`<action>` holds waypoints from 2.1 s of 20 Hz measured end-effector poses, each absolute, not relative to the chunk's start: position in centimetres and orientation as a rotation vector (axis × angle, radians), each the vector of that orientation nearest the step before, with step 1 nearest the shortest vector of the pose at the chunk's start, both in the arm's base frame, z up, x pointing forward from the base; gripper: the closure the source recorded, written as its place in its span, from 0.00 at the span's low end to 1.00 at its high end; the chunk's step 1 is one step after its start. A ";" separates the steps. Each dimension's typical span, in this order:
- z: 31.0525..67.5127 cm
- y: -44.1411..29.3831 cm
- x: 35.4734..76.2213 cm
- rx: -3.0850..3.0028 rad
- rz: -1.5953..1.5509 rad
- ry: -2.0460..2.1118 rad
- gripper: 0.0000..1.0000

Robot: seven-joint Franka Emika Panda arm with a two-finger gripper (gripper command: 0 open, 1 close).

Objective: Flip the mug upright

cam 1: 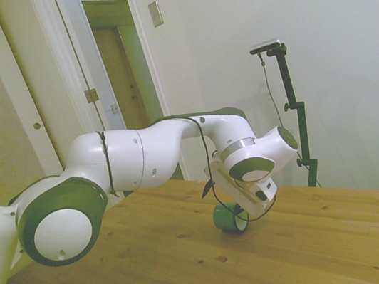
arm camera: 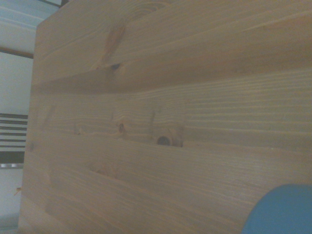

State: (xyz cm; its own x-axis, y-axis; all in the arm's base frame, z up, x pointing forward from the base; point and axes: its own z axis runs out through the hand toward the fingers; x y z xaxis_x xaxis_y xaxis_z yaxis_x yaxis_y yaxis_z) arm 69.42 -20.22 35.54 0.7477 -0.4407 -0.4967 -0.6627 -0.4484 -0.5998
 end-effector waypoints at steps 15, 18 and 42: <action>35.4 -19.0 70.8 -2.105 0.396 0.871 1.00; 35.4 -18.6 71.0 -2.106 0.405 0.876 1.00; 51.1 -11.3 67.6 -2.682 -0.144 1.019 1.00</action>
